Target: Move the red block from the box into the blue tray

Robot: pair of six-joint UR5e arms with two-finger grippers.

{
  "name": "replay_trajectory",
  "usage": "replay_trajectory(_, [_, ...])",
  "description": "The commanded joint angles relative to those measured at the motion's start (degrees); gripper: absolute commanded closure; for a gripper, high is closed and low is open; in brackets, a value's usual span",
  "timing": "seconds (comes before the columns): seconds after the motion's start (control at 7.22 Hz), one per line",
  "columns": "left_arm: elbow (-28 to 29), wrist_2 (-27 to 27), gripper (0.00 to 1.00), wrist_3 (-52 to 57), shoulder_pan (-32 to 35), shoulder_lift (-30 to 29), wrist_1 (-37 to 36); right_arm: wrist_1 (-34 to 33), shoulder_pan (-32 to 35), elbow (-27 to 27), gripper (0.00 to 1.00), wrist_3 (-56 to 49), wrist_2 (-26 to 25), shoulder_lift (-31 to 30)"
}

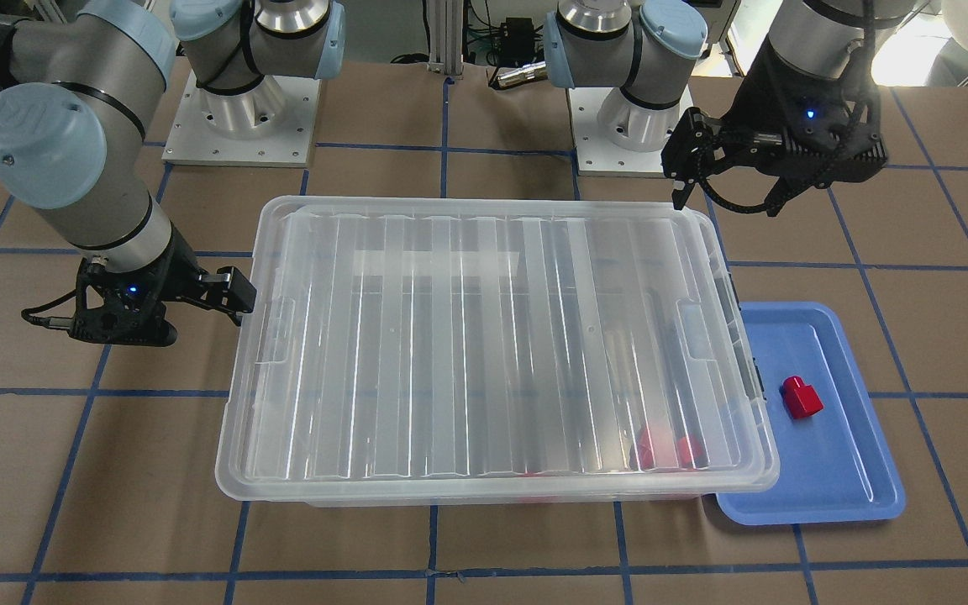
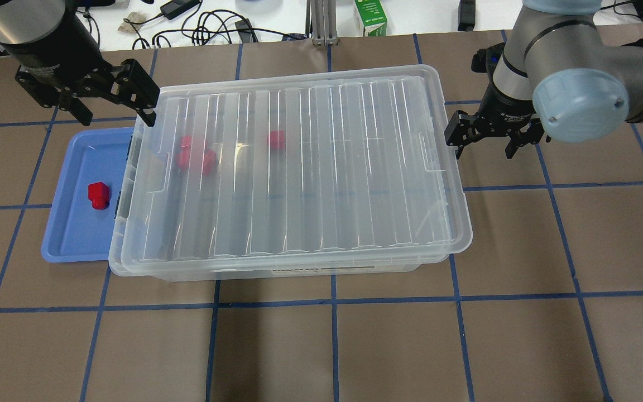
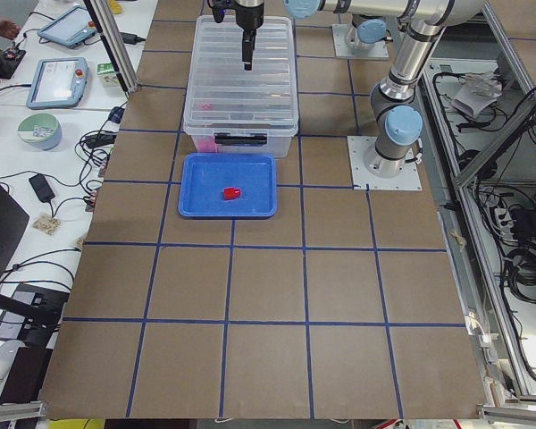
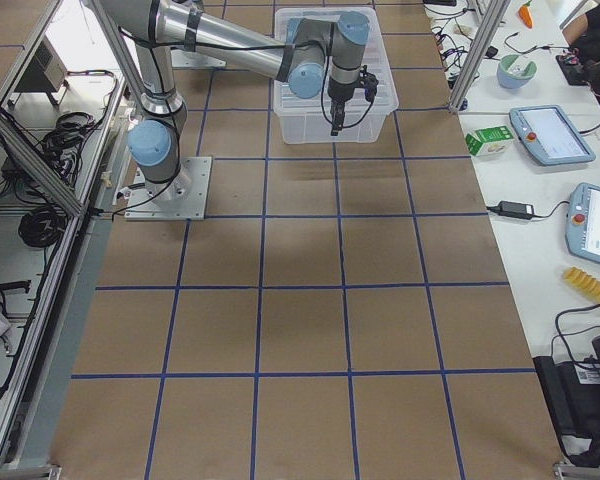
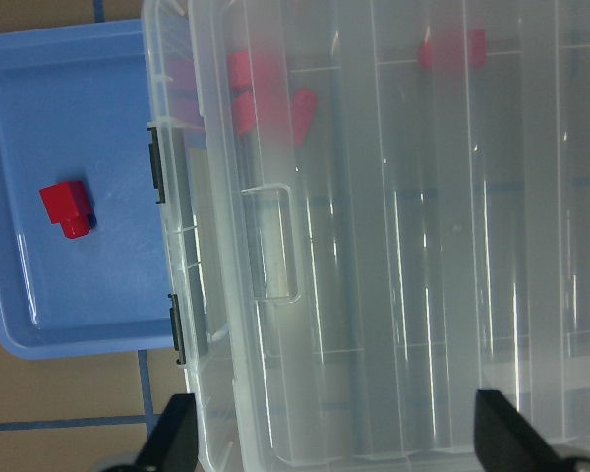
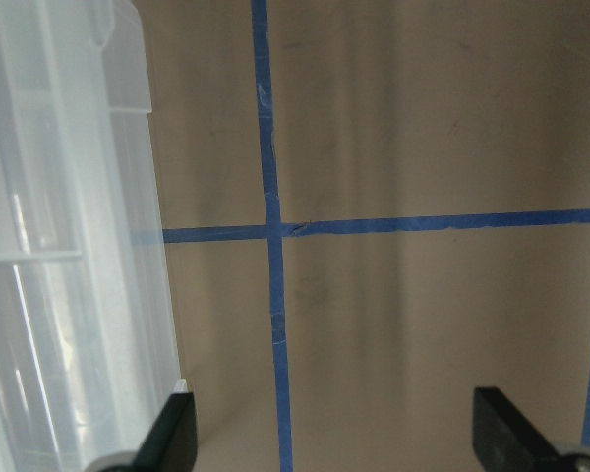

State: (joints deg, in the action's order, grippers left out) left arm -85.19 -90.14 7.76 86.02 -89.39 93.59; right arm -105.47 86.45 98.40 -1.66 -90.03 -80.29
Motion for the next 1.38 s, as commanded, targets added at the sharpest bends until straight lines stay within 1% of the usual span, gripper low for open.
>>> replay_trajectory(0.0, [-0.2, -0.4, 0.0, 0.1, -0.1, 0.3, -0.1, 0.0, 0.7, -5.2, 0.0, 0.2, 1.8, -3.2])
replay_trajectory(0.14, [-0.2, -0.5, 0.0, 0.1, -0.1, 0.3, -0.1, 2.3, 3.4, -7.6, 0.0, 1.1, 3.4, -6.2])
replay_trajectory(0.28, [-0.3, -0.6, 0.0, 0.1, -0.1, 0.0, -0.1, 7.8, 6.5, -10.9, 0.0, 6.4, 2.9, -8.0])
replay_trajectory(0.42, [-0.1, -0.5, 0.0, 0.1, 0.0, -1.0, -0.2, 13.7, 7.4, -13.8, 0.0, 8.1, 2.8, -8.3])
replay_trajectory(0.55, [0.1, 0.0, 0.0, 0.1, -0.1, -1.1, -0.5, 16.1, 7.5, -13.9, 0.0, 8.0, 2.7, -8.5])
replay_trajectory(0.97, [0.2, 0.0, 0.0, 0.1, 0.0, -0.9, -0.4, 16.5, 7.4, -15.4, 0.0, 7.8, 2.5, -9.0])
replay_trajectory(1.25, [0.1, -0.4, 0.0, 0.1, -0.1, 0.1, 0.0, 16.6, 7.4, -14.6, 0.0, 8.2, 2.5, -9.2])
